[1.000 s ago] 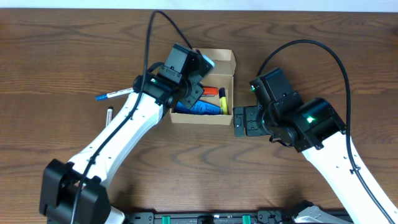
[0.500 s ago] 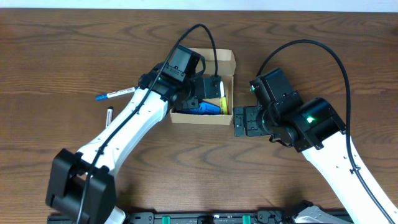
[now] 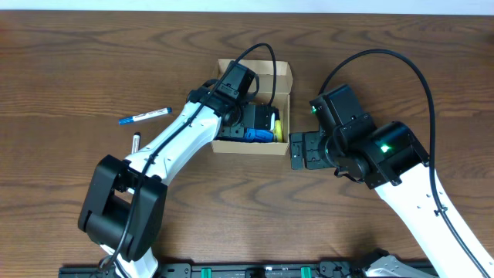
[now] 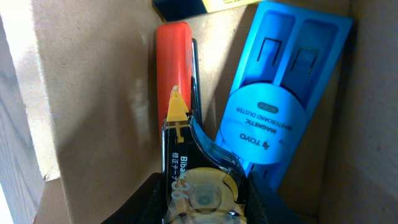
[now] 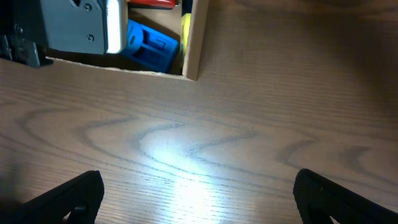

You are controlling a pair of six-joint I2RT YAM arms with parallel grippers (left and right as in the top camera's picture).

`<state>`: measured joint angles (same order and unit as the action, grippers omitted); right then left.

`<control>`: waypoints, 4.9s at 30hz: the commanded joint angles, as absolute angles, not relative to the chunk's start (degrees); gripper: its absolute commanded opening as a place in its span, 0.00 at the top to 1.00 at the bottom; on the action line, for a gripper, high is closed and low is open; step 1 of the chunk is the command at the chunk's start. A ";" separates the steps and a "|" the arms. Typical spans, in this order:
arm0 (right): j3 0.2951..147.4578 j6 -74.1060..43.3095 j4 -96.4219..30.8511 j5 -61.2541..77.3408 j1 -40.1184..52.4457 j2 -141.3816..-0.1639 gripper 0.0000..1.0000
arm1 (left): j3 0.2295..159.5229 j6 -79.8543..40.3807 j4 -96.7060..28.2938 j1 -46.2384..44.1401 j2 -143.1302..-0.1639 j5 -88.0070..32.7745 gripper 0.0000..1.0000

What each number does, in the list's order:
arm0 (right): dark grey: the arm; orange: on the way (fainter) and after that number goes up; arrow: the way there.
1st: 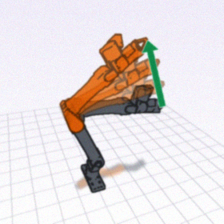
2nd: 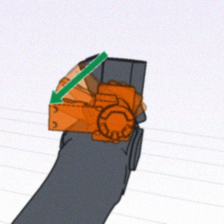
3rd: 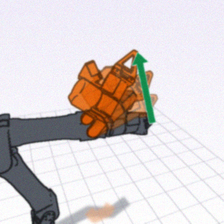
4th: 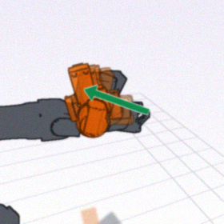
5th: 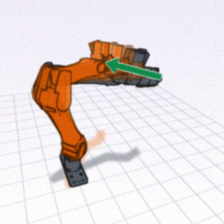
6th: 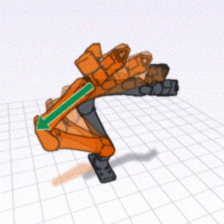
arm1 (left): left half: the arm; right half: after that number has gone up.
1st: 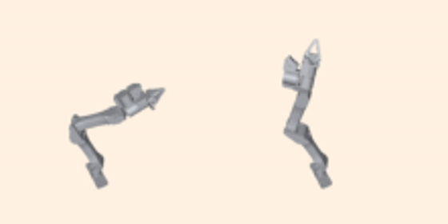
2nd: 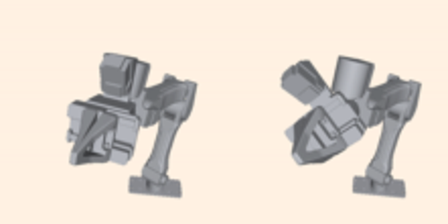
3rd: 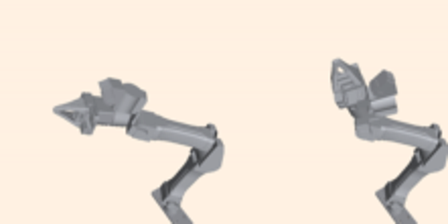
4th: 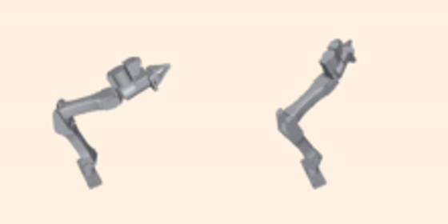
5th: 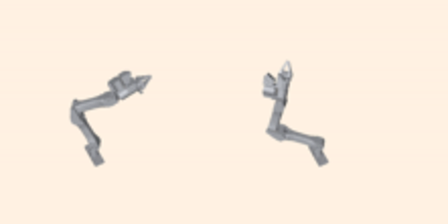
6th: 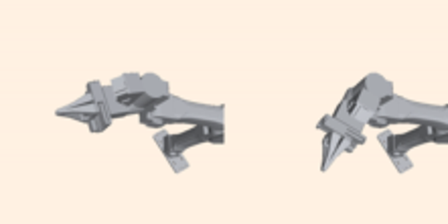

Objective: Pack container
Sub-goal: 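Carry the correction tape into the box and release it, then move left gripper to the black-capped marker and grasp it, then carry the black-capped marker into the box and release it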

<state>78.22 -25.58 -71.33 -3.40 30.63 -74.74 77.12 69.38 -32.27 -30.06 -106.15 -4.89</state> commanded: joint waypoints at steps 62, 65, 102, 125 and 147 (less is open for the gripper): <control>78.63 -24.99 -71.42 -3.60 30.79 -74.17 0.01 | 61.76 19.27 -42.74 7.05 -80.58 -4.27 0.19; 78.63 -24.99 -71.44 -3.60 30.79 -74.17 0.01 | 58.85 21.87 -40.56 7.46 -80.66 -3.92 0.19; 78.63 -24.99 -71.42 -3.60 30.79 -74.17 0.01 | 47.40 20.12 -20.62 8.51 -99.53 -2.59 0.50; 78.63 -24.99 -71.44 -3.60 30.79 -74.17 0.01 | 70.35 7.75 -38.76 4.86 -93.65 -10.28 0.94; 78.63 -24.99 -71.44 -3.60 30.79 -74.17 0.01 | 83.72 66.50 -42.57 -29.56 -97.19 -14.59 0.94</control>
